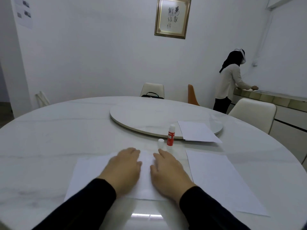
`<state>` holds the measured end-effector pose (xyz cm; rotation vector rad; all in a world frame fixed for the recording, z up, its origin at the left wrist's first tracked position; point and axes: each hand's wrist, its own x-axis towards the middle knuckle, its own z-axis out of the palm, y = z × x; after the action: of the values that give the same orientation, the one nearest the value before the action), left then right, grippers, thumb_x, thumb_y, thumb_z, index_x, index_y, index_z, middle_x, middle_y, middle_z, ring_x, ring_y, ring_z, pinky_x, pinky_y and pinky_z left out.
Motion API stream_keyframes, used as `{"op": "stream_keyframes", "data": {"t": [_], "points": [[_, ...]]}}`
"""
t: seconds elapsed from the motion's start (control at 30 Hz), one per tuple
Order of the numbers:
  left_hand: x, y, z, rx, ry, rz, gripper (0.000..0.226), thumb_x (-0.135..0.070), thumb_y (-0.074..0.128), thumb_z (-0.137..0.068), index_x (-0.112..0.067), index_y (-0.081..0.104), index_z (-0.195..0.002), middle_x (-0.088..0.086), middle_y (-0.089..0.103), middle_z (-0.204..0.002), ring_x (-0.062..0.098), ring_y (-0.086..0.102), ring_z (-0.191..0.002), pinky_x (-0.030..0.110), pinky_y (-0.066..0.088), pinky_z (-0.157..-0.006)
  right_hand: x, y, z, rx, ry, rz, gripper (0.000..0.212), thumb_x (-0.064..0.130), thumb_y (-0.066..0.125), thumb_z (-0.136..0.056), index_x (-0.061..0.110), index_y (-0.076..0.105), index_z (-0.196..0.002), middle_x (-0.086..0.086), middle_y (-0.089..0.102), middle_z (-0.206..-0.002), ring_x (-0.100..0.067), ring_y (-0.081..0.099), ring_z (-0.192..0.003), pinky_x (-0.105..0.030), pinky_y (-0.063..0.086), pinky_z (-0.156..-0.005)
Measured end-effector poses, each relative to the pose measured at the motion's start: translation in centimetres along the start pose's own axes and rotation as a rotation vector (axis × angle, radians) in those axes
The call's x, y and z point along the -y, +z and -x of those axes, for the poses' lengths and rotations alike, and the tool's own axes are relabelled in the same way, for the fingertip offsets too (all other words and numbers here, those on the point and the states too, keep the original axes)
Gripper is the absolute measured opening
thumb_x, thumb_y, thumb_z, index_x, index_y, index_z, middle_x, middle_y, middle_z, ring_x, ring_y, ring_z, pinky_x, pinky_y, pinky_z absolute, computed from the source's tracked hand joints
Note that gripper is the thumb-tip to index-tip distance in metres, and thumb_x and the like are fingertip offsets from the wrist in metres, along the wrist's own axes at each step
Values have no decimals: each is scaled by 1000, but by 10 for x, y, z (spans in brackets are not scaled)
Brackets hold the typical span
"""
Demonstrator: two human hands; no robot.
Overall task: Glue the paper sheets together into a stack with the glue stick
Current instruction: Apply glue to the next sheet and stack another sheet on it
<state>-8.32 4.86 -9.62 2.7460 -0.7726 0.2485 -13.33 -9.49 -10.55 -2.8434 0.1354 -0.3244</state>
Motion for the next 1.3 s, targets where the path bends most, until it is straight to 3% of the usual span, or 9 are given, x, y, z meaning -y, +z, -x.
{"op": "stream_keyframes", "data": {"t": [0.1, 0.3, 0.53, 0.77, 1.17, 1.23, 1.3], "points": [[2, 21, 1, 106, -2, -45, 53, -35, 19, -99, -19, 10, -150, -4, 8, -159, 14, 6, -146, 33, 7, -117, -4, 15, 0, 129, 25, 69, 57, 36, 18, -99, 16, 9, -152, -2, 5, -162, -18, 4, -148, -35, 1, -118], [8, 21, 3, 174, -54, -64, 57, -40, 14, -97, -23, 1, -150, -5, -4, -160, 15, -3, -146, 35, -1, -118, -9, 13, -1, 189, 63, 72, 61, 45, 14, -98, 21, 1, -152, -1, -5, -162, -15, -3, -148, -33, -2, -117], [15, 20, 4, 157, -82, -30, 64, -49, 17, -95, -21, 1, -150, -6, -5, -159, 8, -3, -146, 30, -1, -117, -15, 13, 6, 137, 146, 57, 69, 55, 16, -95, 19, 3, -153, 1, -1, -162, -14, 0, -148, -32, 1, -118], [21, 18, 6, 144, -98, -33, 63, -48, 17, -95, -21, 4, -150, -4, -2, -160, 10, 0, -146, 30, 3, -117, -19, 9, 11, 144, 155, 45, 67, 51, 17, -96, 17, 4, -153, -1, -1, -162, -13, 0, -148, -31, 1, -118], [20, 20, 8, 151, -242, -66, 75, -62, 15, -87, -24, 0, -149, -3, -5, -160, 15, -6, -146, 42, -4, -118, -21, 4, 15, 88, 214, 52, 80, 64, 22, -89, 15, 10, -152, -1, 8, -162, -14, 8, -147, -33, 8, -117], [21, 20, 8, 158, -255, -60, 77, -63, 15, -86, -23, -1, -149, -3, -5, -160, 16, -7, -146, 44, -5, -118, -20, 5, 15, 72, 220, 52, 81, 64, 25, -88, 15, 13, -151, -1, 13, -161, -15, 12, -146, -34, 11, -116], [22, 20, 9, 155, -255, -39, 78, -64, 16, -85, -22, -1, -149, -3, -6, -160, 14, -7, -146, 43, -5, -118, -18, 1, 15, 18, 226, 14, 79, 64, 33, -86, 17, 22, -148, 0, 29, -155, -19, 25, -141, -35, 20, -112]]}}
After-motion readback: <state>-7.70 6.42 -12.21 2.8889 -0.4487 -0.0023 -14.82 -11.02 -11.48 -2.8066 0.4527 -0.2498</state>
